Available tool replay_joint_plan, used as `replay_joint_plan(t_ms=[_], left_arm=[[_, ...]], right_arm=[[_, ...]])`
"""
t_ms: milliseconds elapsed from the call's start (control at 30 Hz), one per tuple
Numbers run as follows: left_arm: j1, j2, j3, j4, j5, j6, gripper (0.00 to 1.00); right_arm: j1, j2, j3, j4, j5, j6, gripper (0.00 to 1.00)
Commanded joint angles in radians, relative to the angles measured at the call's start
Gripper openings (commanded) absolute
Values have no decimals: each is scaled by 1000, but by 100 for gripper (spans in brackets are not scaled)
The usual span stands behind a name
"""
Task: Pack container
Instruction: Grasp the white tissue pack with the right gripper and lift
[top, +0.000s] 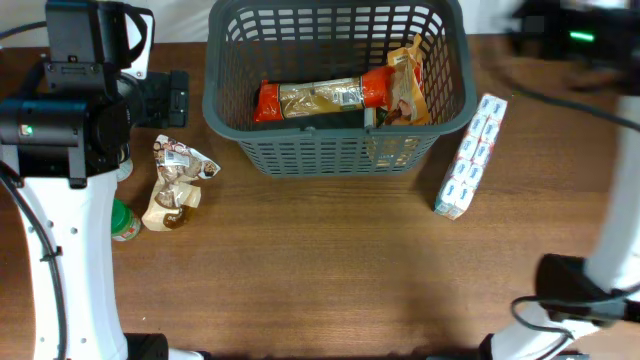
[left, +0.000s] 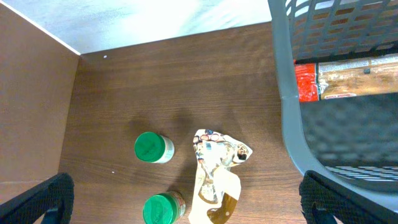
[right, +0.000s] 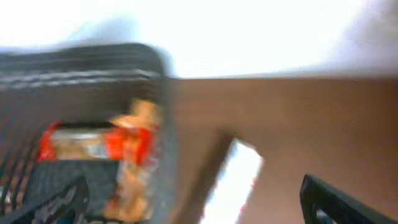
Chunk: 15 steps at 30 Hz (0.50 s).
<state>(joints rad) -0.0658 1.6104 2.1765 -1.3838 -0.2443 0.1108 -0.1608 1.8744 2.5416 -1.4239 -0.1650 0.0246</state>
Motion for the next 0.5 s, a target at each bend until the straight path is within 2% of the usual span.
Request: replay_joint_plan(t_ms=[0,67,200,333,467], left_arm=[[3,0,-1,2,-7,-9,99],[3,0,-1,2,-7,-9,99],[3,0,-1,2,-7,-9,99],[3,0,-1,2,-7,-9,99],[3,0,-1,2,-7,-9,99]], right_arm=[[-148,53,-40,-109,-32,204,100],[-222,78,-92,-158,-71,206,99],[-264,110,-271,-146,-129,264,96],[-230,114,-515,-16,-226,273,86],[-163,114,-727,127,-232,274,84]])
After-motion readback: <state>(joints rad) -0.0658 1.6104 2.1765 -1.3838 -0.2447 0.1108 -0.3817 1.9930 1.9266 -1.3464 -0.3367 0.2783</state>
